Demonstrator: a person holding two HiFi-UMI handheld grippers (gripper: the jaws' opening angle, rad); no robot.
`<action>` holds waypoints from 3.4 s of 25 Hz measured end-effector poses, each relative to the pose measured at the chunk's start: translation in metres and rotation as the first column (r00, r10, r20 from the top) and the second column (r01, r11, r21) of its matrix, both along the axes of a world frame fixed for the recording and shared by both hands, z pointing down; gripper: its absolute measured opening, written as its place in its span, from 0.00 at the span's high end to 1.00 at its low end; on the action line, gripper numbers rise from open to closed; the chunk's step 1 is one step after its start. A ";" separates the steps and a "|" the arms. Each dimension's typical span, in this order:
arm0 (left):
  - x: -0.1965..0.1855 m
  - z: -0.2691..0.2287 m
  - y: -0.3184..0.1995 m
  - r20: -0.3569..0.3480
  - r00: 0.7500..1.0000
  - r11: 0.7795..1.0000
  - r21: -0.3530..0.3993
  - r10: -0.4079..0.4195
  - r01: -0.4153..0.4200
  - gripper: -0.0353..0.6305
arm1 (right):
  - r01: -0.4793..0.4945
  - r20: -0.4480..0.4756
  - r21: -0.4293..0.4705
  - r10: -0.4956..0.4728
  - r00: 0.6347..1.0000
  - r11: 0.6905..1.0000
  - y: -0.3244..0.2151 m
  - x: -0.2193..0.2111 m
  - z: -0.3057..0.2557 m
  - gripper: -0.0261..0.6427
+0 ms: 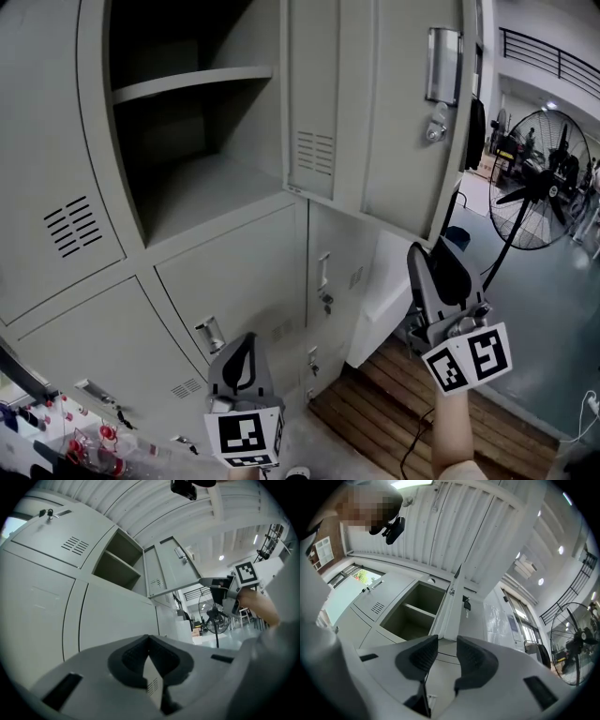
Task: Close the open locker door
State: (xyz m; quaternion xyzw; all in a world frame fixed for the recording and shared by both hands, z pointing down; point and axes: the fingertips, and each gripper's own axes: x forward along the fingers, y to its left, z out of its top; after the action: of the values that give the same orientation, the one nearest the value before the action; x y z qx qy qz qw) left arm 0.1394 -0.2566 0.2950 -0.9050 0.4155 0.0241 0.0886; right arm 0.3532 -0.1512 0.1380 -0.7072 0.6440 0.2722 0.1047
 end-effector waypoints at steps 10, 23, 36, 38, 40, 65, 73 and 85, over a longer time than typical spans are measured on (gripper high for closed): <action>-0.033 0.000 0.016 0.004 0.999 0.999 0.001 -0.052 0.052 0.94 | 0.086 -0.056 0.018 -0.084 0.995 0.996 0.013 -0.060 -0.002 0.79; -0.113 0.000 0.025 -0.002 0.978 0.978 -0.001 -0.211 0.211 0.94 | 0.161 -0.139 0.041 -0.154 0.978 0.986 0.002 -0.140 -0.003 0.80; -0.177 0.001 0.026 -0.024 0.943 0.944 -0.022 -0.331 0.330 0.94 | 0.191 -0.205 0.021 -0.183 0.962 0.981 -0.029 -0.208 -0.003 0.78; -0.184 -0.001 0.027 -0.031 0.939 0.939 -0.027 -0.343 0.342 0.94 | 0.195 -0.211 0.019 -0.187 0.959 0.981 -0.035 -0.217 -0.003 0.78; -0.193 -0.001 0.028 -0.031 0.933 0.934 -0.024 -0.358 0.357 0.94 | 0.210 -0.204 0.020 -0.202 0.958 0.977 -0.040 -0.224 -0.003 0.78; -0.257 0.001 0.019 -0.030 0.866 0.866 -0.023 -0.499 0.499 0.94 | 0.379 -0.118 -0.018 -0.379 0.918 0.925 -0.112 -0.278 -0.006 0.81; -0.265 0.002 0.015 -0.022 0.852 0.853 -0.025 -0.523 0.522 0.94 | 0.403 -0.106 -0.031 -0.404 0.909 0.915 -0.132 -0.287 -0.006 0.82; -0.277 0.004 0.007 -0.026 0.832 0.832 -0.033 -0.555 0.554 0.94 | 0.417 -0.063 -0.058 -0.420 0.905 0.907 -0.161 -0.291 -0.006 0.90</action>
State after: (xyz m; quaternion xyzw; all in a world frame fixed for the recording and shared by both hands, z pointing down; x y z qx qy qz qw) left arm -0.1381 -0.2495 0.2991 -0.7462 0.6615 0.0082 0.0739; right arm 0.0625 -0.3119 0.1316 -0.5443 0.7898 0.2555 0.1212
